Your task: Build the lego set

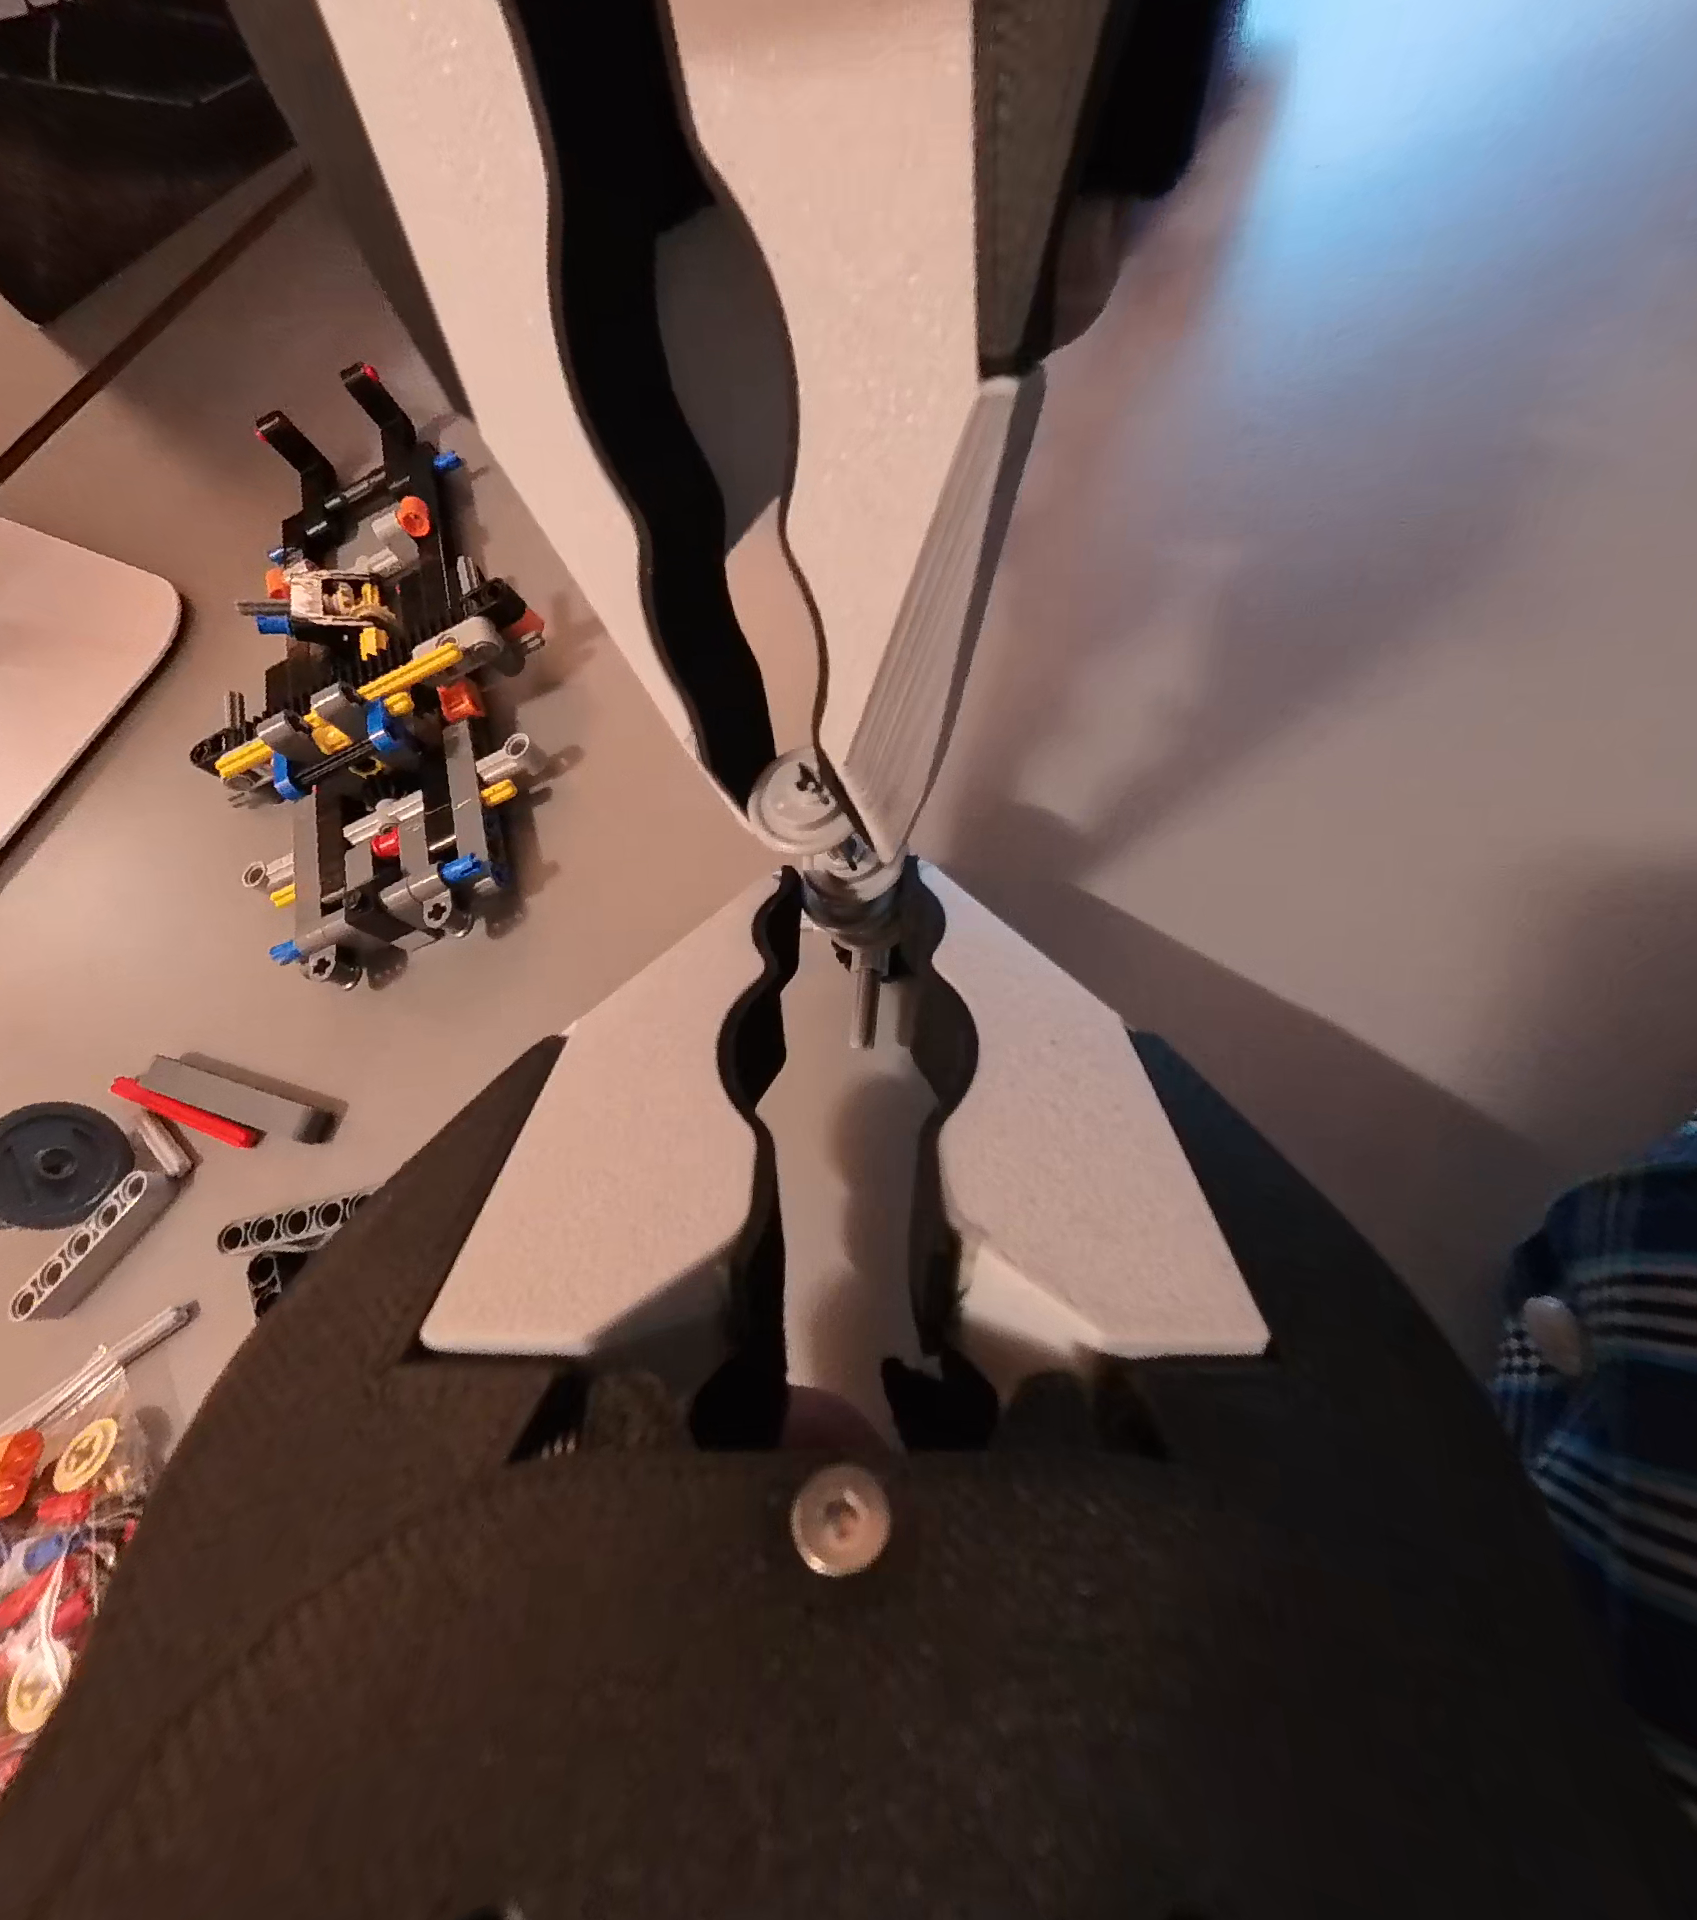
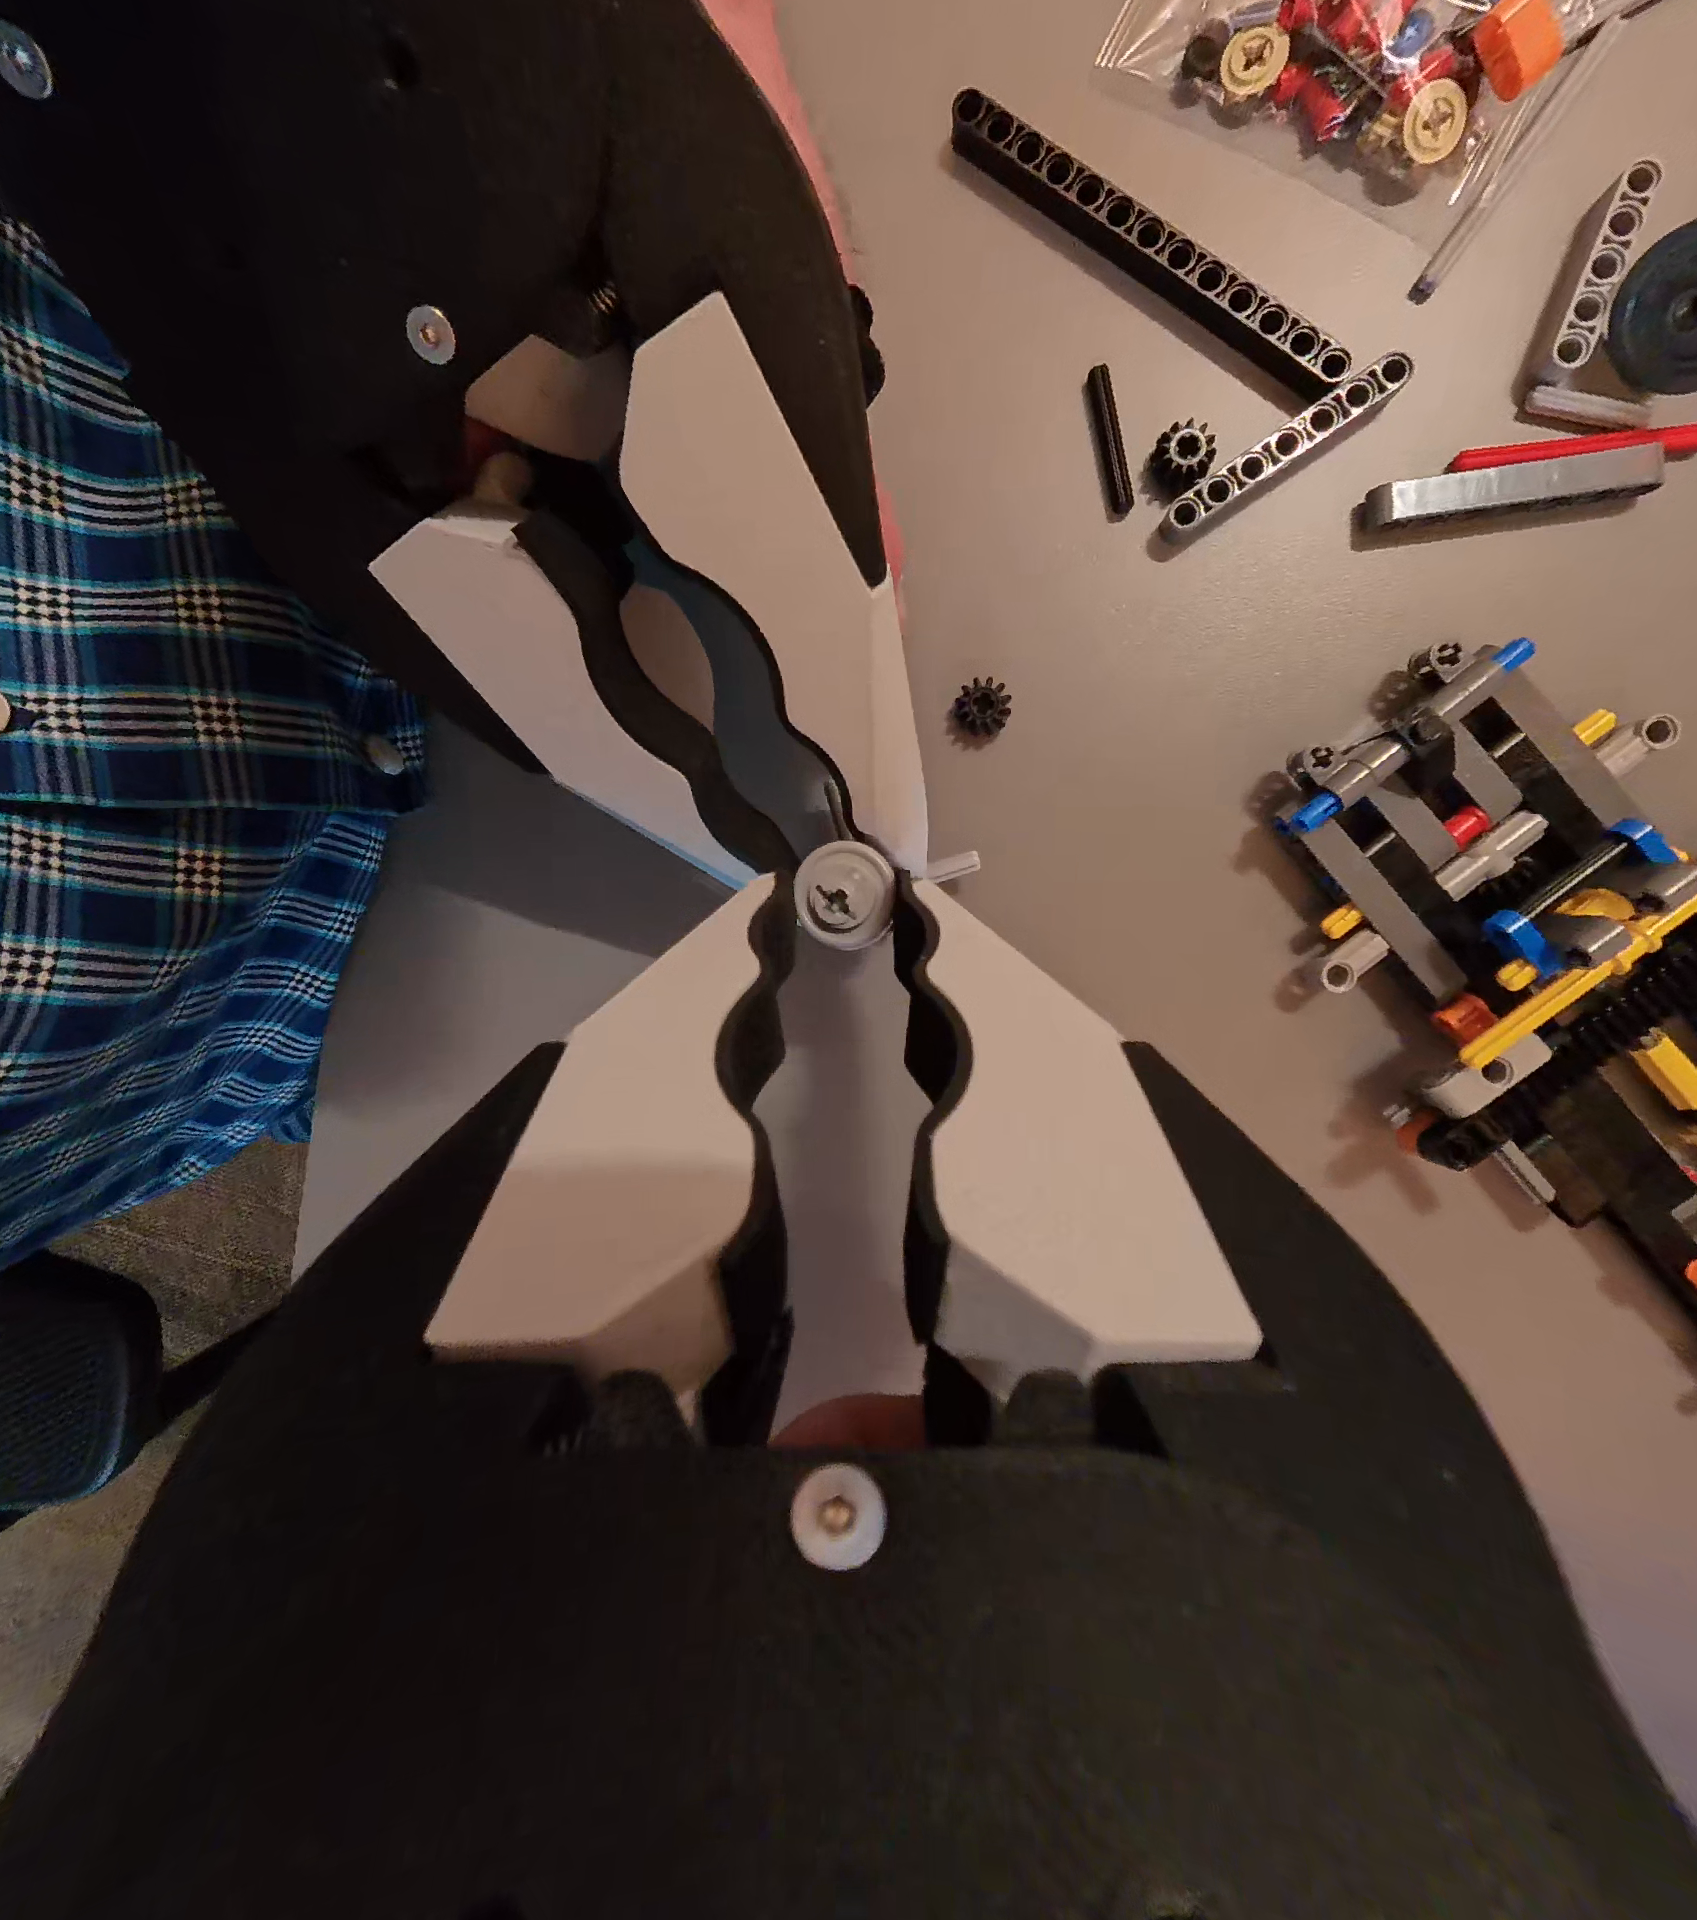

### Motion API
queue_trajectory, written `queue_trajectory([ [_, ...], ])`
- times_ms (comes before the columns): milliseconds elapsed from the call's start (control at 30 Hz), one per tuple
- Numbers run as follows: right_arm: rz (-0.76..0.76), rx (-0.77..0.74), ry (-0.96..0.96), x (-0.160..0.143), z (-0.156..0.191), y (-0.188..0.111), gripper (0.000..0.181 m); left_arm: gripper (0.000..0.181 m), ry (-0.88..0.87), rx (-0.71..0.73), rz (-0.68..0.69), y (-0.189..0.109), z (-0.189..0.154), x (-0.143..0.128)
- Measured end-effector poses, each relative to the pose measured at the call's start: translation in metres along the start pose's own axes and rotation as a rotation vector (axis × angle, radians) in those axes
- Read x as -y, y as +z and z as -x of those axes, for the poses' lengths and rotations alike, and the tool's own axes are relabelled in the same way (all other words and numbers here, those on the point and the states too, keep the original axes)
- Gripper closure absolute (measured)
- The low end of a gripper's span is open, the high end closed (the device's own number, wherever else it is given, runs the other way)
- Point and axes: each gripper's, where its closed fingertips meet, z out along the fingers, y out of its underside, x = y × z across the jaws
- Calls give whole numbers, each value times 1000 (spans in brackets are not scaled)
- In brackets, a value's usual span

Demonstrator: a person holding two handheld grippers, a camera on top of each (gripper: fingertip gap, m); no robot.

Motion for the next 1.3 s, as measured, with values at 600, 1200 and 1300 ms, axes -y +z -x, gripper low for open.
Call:
queue_trajectory([
  [600,-82,-12,-8,-2,2,-2,166,165,18,-16,-5,1,-3,1],
  [1200,-74,-57,-31,-3,3,-3,166,165,28,-29,-9,3,-5,3],
  [1300,-135,86,104,-3,3,-4,166,165,28,-26,-10,3,-5,3],
])
